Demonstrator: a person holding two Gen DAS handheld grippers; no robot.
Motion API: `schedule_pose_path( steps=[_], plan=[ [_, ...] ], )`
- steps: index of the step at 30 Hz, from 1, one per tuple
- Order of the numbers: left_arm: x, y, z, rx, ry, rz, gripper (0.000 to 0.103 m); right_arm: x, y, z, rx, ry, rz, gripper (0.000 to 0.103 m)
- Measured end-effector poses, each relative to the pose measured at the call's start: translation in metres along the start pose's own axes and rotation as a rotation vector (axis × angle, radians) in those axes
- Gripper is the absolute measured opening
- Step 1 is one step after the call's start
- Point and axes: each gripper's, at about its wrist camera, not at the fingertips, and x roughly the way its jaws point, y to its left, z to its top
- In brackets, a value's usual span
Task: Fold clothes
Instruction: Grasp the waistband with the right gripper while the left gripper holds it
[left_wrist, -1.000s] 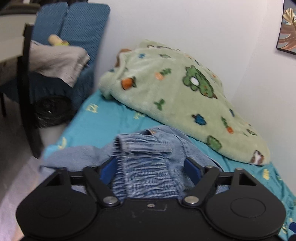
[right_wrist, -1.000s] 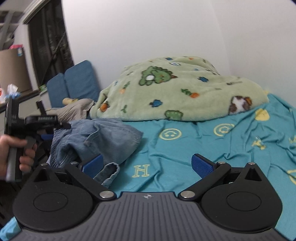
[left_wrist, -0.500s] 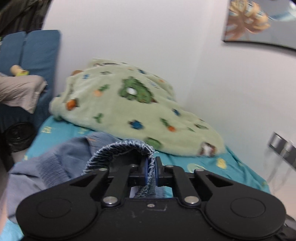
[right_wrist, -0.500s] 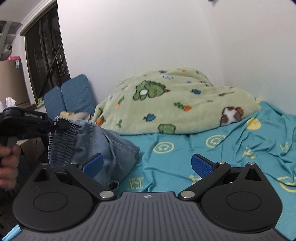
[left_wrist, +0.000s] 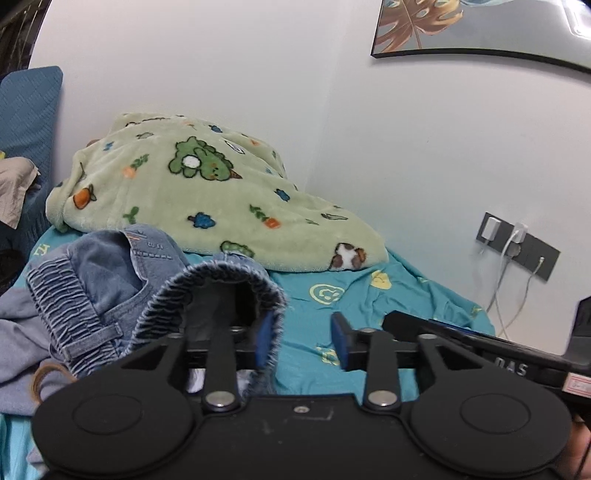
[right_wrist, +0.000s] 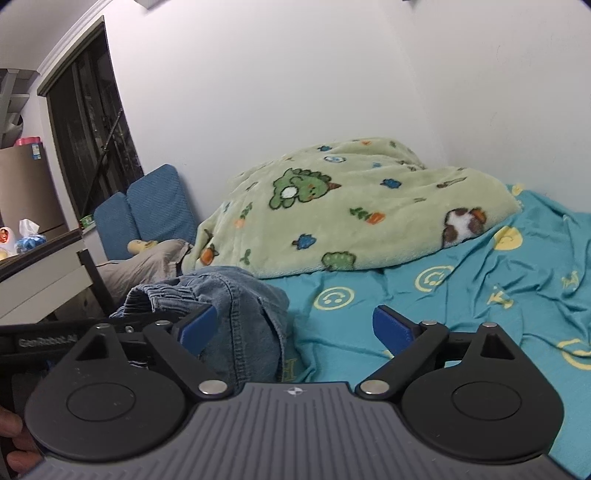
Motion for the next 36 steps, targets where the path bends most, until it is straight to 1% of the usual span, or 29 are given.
schedule_pose_path(
  steps=[2, 3, 5, 7, 9, 13, 16, 20, 24, 26, 30, 33, 36],
  plan=[
    [-0.007, -0.001, -0.001, 0.006, -0.003, -0.009, 0.038, 0.0, 0.0, 0.0, 0.011, 0.003, 0.013, 0.087],
    [-0.01, -0.001, -0.001, 0.009, -0.004, -0.013, 0.042, 0.0, 0.0, -0.001, 0.016, 0.005, 0.02, 0.086],
    [-0.017, -0.002, -0.001, 0.015, -0.007, -0.022, 0.046, 0.0, 0.003, -0.001, 0.017, 0.006, 0.037, 0.083],
    [-0.024, -0.003, -0.002, 0.021, -0.01, -0.031, 0.047, 0.002, 0.008, -0.001, 0.0, 0.007, 0.052, 0.081],
    [-0.033, 0.0, -0.002, 0.011, -0.023, -0.021, 0.05, 0.002, 0.015, -0.001, -0.019, 0.001, 0.068, 0.08],
    [-0.046, 0.009, 0.003, -0.022, -0.053, 0.029, 0.051, 0.002, 0.031, 0.002, -0.061, -0.031, 0.106, 0.081],
    [-0.05, 0.022, 0.009, -0.044, -0.079, 0.108, 0.054, 0.008, 0.043, 0.002, -0.103, -0.047, 0.121, 0.081],
    [-0.054, 0.044, 0.011, -0.11, -0.106, 0.211, 0.055, 0.022, 0.048, -0.003, -0.114, -0.038, 0.147, 0.081],
    [-0.05, 0.055, 0.01, -0.149, -0.103, 0.282, 0.057, 0.033, 0.052, -0.007, -0.128, -0.025, 0.169, 0.081],
    [-0.048, 0.06, 0.01, -0.167, -0.101, 0.317, 0.057, 0.035, 0.055, -0.008, -0.156, -0.01, 0.163, 0.081],
    [-0.035, 0.058, 0.005, -0.133, -0.06, 0.353, 0.057, 0.039, 0.061, -0.01, -0.204, 0.022, 0.136, 0.081],
    [-0.031, 0.057, 0.004, -0.125, -0.053, 0.377, 0.057, 0.043, 0.062, -0.013, -0.222, 0.029, 0.133, 0.081],
    [-0.029, 0.057, 0.003, -0.119, -0.048, 0.402, 0.057, 0.049, 0.059, -0.014, -0.21, 0.041, 0.132, 0.081]
  ],
)
